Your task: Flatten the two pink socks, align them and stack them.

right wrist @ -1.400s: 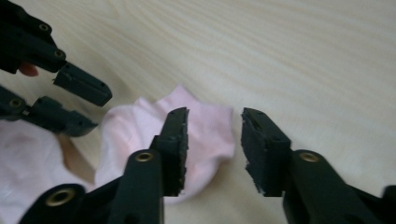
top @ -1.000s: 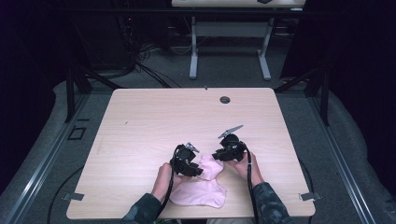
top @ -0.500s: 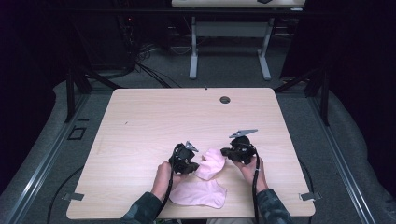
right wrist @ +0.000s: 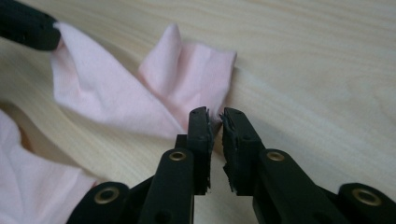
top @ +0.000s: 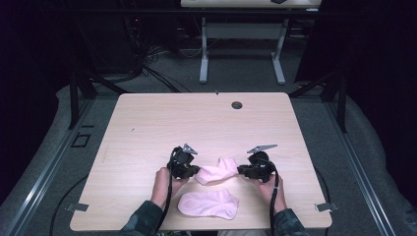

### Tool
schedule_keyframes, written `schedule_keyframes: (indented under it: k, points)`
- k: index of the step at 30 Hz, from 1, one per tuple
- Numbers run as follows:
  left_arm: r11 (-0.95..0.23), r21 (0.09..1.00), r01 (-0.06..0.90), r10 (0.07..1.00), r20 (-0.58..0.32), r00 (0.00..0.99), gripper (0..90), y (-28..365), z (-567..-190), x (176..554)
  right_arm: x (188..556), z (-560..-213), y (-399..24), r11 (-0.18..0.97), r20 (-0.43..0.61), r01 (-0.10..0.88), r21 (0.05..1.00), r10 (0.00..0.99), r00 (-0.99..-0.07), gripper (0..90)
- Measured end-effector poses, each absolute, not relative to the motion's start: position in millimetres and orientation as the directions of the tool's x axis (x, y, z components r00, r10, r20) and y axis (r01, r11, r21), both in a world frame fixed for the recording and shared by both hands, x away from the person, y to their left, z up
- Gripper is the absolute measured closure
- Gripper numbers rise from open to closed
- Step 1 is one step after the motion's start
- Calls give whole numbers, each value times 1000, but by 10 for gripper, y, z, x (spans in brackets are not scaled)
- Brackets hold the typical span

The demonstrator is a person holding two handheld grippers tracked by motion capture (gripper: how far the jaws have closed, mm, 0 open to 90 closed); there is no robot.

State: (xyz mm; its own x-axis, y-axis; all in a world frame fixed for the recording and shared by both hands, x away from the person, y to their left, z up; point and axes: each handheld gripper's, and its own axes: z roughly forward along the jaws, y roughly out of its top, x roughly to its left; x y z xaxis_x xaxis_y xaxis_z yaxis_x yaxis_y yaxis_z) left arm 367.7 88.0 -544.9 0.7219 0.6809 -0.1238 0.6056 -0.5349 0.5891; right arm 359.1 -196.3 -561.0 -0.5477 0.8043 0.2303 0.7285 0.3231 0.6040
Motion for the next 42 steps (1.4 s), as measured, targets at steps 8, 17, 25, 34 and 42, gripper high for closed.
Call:
schedule_keyframes:
  k: [8,17,25,34,42]
  points:
    - [-518,597,613,677,-152,720,826,958,-5412,3663,3582,-5470,-2035,344,193,660,668,777,-599,641]
    - [-524,579,624,680,-156,716,540,866,-5447,3721,3848,-5540,-1882,381,181,661,647,766,-617,631]
    - [-556,540,633,656,-184,732,634,787,-5552,3819,3941,-5656,-1847,365,226,698,616,767,-601,756]
    - [-574,556,601,637,-157,754,889,743,-5555,3767,3858,-5679,-1926,323,257,709,627,774,-579,861]
    - [-523,656,545,596,-175,784,893,685,-5287,3629,3636,-5425,-2168,250,255,709,659,813,-524,865]
